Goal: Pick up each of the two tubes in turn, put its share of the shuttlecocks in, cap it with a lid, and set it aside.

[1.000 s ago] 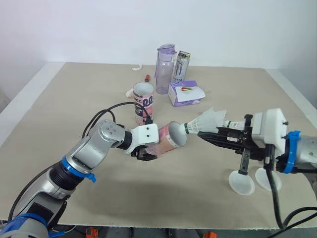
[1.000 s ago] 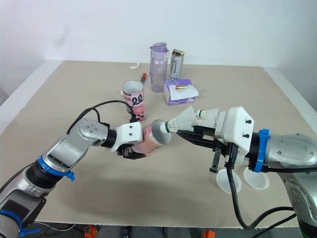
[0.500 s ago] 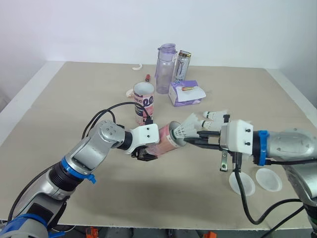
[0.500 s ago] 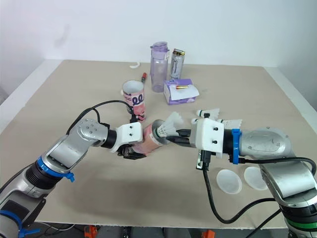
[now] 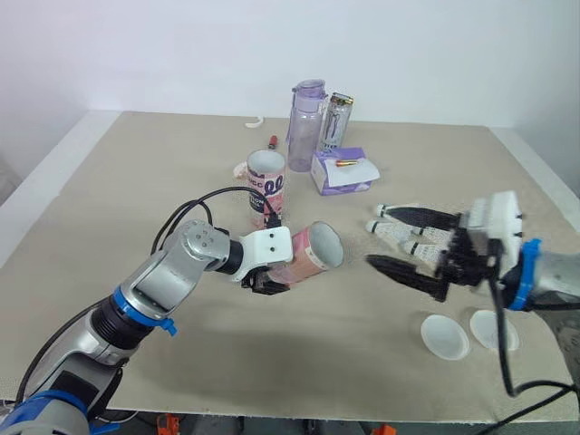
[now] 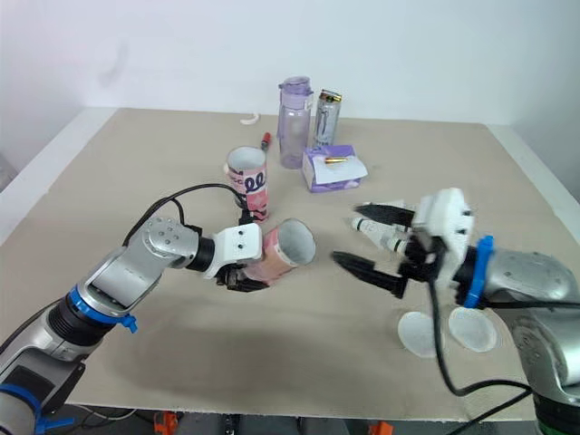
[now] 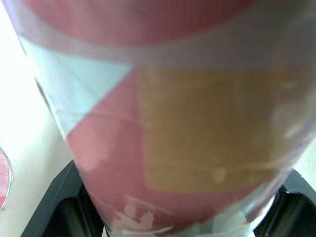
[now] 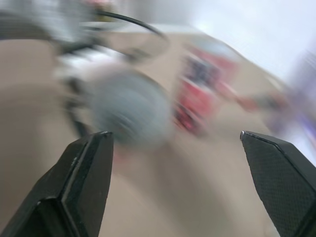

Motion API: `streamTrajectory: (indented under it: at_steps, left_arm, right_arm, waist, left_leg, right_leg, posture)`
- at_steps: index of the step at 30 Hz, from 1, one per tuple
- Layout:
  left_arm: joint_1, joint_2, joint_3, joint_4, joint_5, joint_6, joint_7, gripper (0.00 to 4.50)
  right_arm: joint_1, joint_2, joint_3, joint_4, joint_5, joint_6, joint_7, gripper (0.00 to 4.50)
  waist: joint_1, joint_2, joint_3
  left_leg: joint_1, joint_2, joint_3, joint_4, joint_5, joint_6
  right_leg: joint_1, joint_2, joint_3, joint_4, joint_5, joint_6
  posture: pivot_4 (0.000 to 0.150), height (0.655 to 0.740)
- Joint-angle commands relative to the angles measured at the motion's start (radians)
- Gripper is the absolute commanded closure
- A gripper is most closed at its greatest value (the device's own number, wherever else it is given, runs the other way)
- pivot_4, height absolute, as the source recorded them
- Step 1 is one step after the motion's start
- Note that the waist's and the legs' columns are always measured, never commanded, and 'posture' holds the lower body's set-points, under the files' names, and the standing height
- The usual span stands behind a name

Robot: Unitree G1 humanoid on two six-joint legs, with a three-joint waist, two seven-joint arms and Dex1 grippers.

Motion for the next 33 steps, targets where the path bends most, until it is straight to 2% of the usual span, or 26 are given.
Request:
streamTrajectory:
  at_steps: [1, 9, 12, 33]
  left_arm:
    - [0.001, 0.013, -0.008, 0.033, 0.019, 0.012, 0.009, 1.19]
    - [0.006, 0.018, -0.006, 0.021, 0.015, 0.020, 0.011, 1.19]
    - [0.008, 0.019, -0.004, 0.015, 0.014, 0.024, 0.014, 1.19]
    - [0.025, 0.023, -0.005, -0.011, 0.013, 0.044, 0.040, 1.19]
  right_arm:
    - [0.164, 0.078, -0.198, 0.198, -0.028, -0.028, -0.048, 0.06]
    - [0.162, 0.103, -0.210, 0.434, -0.096, -0.099, -0.058, 0.06]
    - [0.117, 0.109, -0.184, 0.501, -0.086, -0.051, -0.080, 0.06]
    - [-0.063, 0.160, 0.012, 0.673, -0.144, -0.020, -0.062, 0.06]
  waist:
    - [0.000, 0.000, 0.000]
    - [-0.002, 0.002, -0.001]
    - [-0.002, 0.003, -0.001]
    - [-0.003, 0.006, -0.001]
  left_leg:
    - [0.000, 0.000, 0.001, 0.000, 0.000, 0.000]
    - [0.002, 0.000, 0.001, 0.000, 0.000, 0.000]
    - [0.002, 0.000, 0.002, 0.000, 0.000, 0.000]
    - [0.002, 0.000, 0.002, 0.000, 0.000, 0.000]
  right_leg:
    - [0.000, 0.000, 0.001, 0.000, 0.000, 0.000]
    - [0.000, 0.000, 0.001, 0.001, 0.002, -0.001]
    - [0.000, 0.000, 0.001, 0.001, 0.002, -0.001]
    - [0.000, 0.002, 0.003, 0.001, 0.002, 0.000]
  posture:
    - [0.150, 0.7400]
    - [0.150, 0.7400]
    - [0.150, 0.7400]
    - [0.150, 0.7400]
